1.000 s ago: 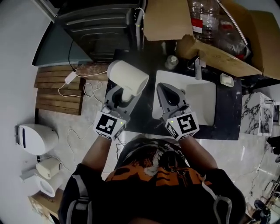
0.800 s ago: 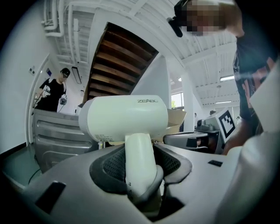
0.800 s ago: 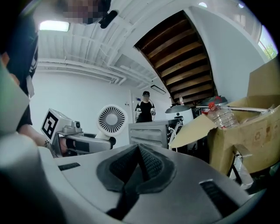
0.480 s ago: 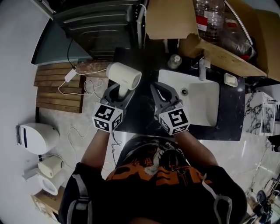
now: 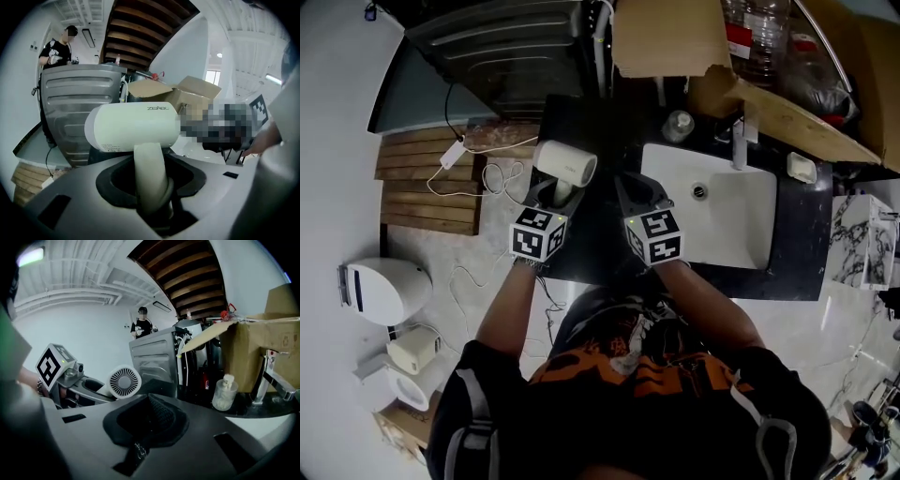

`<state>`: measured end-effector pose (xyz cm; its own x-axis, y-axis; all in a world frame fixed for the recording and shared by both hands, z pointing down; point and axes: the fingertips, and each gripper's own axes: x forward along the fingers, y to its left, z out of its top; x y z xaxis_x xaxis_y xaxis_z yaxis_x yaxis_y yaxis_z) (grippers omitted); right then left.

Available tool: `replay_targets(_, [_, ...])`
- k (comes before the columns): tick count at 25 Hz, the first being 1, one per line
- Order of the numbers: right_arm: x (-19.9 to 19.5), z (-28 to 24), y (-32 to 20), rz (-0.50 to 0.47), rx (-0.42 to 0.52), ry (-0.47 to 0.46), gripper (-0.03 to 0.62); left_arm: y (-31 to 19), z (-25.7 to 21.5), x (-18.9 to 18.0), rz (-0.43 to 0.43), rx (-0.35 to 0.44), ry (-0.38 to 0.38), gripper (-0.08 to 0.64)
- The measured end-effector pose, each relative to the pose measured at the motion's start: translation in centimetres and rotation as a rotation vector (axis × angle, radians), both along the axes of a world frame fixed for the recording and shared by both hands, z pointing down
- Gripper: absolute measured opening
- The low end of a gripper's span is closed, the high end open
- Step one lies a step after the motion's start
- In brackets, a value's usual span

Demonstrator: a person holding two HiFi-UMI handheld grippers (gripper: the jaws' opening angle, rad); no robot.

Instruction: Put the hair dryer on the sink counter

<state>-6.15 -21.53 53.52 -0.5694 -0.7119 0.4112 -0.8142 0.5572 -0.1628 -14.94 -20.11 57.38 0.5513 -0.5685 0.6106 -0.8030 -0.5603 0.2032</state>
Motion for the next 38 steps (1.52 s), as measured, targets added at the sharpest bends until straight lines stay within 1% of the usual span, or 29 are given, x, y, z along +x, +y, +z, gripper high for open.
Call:
replay_targets(3, [0.4, 1.8, -0.1, 0.016, -0.067, 0.011, 0.014, 0.4, 1.5, 0.1, 0.016, -0.075, -0.005, 0.196])
replay_targets(5, [0.6, 2.9, 0.0, 0.024, -0.108, 0.01, 0.014, 0.5, 2.3, 0.3, 0.022, -0.111, -0.011, 0.196])
replay_targets(11, [0.2, 5.8, 0.5, 0.028, -0.224, 0.027, 0.014, 0.3, 3.6, 0.1, -0.001, -0.172, -0.036, 0.196])
replay_targets(14, [0.1, 6.8, 0.6, 0.031, -0.264, 0.045, 0.014, 0.3, 4.2, -0.1, -0.006, -0.194, -0.053, 0.196])
replay_targets(18, [-0.1, 7.6, 0.6, 0.025, -0.293, 0.062, 0.014, 0.2, 4.8, -0.5, -0.014, -0.22, -0.063, 0.196])
replay_targets(22, [-0.2, 8.2, 0.6, 0.023, -0.306, 0.067, 0.014, 0.2, 5.3, -0.4, -0.004, -0.235, -0.073, 0.197])
replay_targets(27, [-0.3, 8.8, 0.7, 0.021, -0.317, 0.066, 0.014, 0.3, 6.4, -0.2, 0.017, -0.271, -0.129, 0.198])
replay_targets(31, [-0.5, 9.0, 0.7, 0.02, -0.321, 0.068, 0.014, 0.3, 7.4, -0.6, 0.01, -0.296, -0.173, 0.198])
replay_targets(38, [-0.5, 9.7, 1.1, 0.018, -0.34, 0.087, 0.014, 0.4, 7.9, -0.7, 0.004, -0.304, -0.184, 0.198])
